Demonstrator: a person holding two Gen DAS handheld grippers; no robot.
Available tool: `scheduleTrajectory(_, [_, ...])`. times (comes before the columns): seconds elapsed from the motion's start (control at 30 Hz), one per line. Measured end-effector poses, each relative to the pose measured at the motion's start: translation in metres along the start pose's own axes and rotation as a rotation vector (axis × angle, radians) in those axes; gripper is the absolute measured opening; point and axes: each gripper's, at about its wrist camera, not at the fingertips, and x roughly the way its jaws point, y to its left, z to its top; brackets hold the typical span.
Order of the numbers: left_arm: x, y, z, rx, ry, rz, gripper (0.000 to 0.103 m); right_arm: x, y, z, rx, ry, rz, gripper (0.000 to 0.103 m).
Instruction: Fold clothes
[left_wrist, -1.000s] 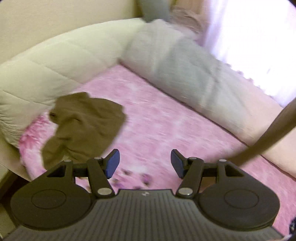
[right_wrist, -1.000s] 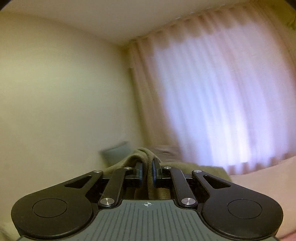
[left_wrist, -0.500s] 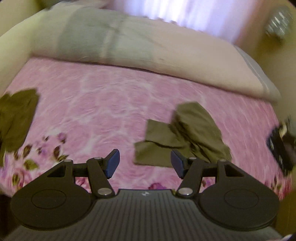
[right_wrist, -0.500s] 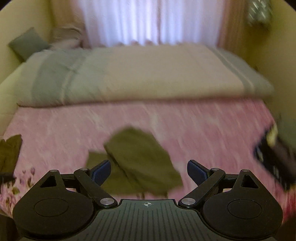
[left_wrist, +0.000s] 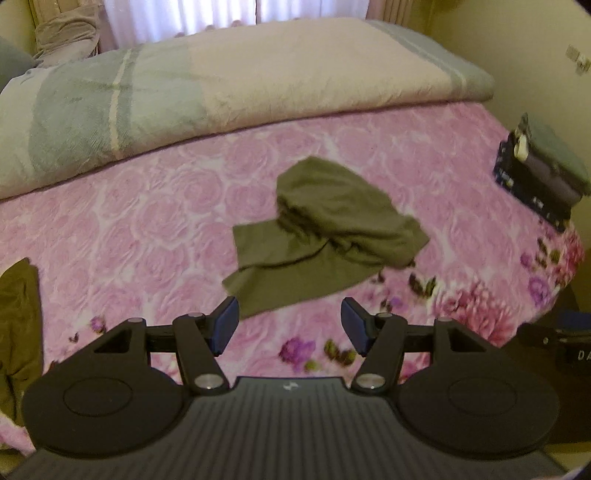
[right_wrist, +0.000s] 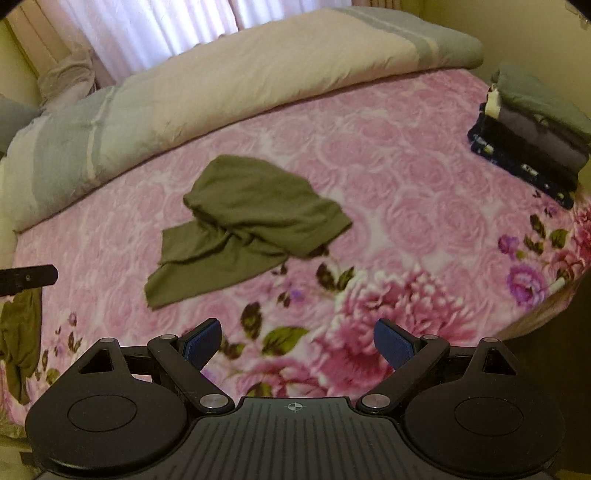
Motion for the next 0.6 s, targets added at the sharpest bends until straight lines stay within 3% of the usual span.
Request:
scheduleTrajectory(0.27, [0.005,0.036,-0.038,-0.046,0.071,0.040,0.058,0.028,0.047,-0.035,-0.052,0.063,0.013,0.093])
scheduleTrajectory(0.6, [-0.005,0.060,-0.052,-0.090,0.060,0.058,0.058,0.038,0.081,-0.042,-0.122,0.080,0.042,0.093])
